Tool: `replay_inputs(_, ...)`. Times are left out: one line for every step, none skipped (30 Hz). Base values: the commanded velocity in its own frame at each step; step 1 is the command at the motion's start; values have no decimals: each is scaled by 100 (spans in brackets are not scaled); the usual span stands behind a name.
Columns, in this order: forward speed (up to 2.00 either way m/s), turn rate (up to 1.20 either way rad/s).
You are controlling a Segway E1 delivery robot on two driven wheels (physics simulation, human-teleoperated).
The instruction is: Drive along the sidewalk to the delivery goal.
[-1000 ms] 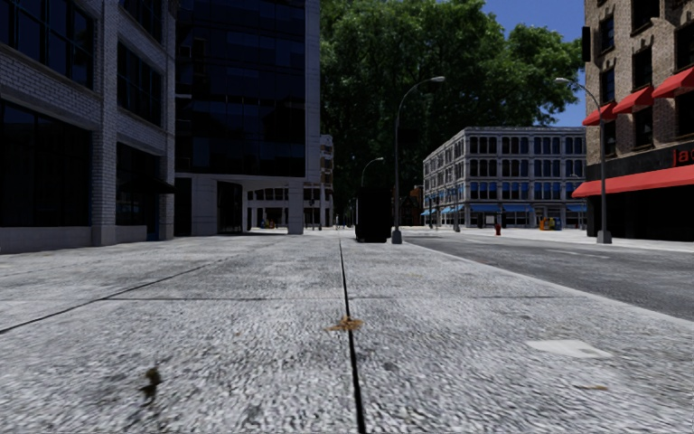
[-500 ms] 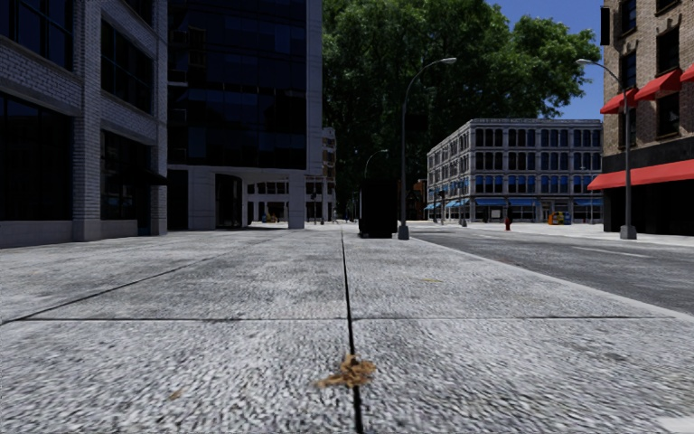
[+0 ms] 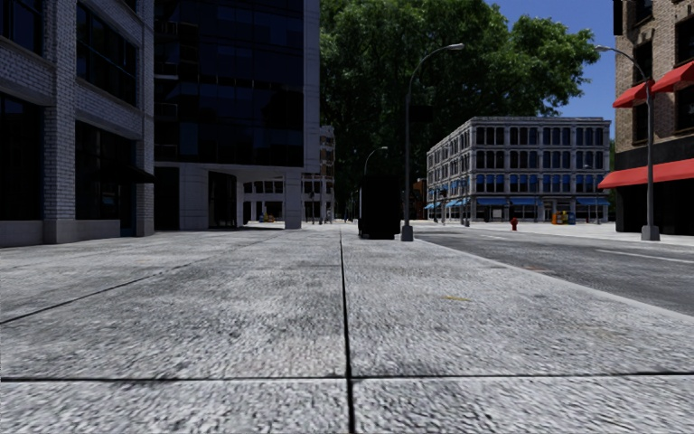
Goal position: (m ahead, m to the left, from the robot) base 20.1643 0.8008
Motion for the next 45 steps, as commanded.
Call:
replay_inputs(200,12)
replay_inputs(200,12)
replay_inputs(200,15)
replay_inputs(200,15)
replay_inputs(200,16)
replay_inputs(200,16)
replay_inputs(200,16)
replay_inputs(200,16)
replay_inputs(200,16)
replay_inputs(200,16)
replay_inputs(200,9)
replay_inputs(200,2)
replay_inputs(200,0)
replay_inputs(200,1)
replay_inputs(200,1)
replay_inputs(200,4)
replay_inputs(200,9)
replay_inputs(200,14)
replay_inputs(200,16)
replay_inputs(200,16)
replay_inputs(200,16)
replay_inputs(200,16)
replay_inputs(200,16)
replay_inputs(200,7)
replay_inputs(200,0)
replay_inputs(200,0)
replay_inputs(200,0)
replay_inputs(200,0)
replay_inputs(200,0)
replay_inputs(200,0)
replay_inputs(200,0)
replay_inputs(200,0)
replay_inputs(200,0)
replay_inputs(200,0)
replay_inputs(200,0)
replay_inputs(200,0)
replay_inputs(200,0)
replay_inputs(200,0)
replay_inputs(200,0)
replay_inputs(200,0)
replay_inputs(200,0)
replay_inputs(200,0)
replay_inputs(200,0)
replay_inputs(200,0)
replay_inputs(200,0)
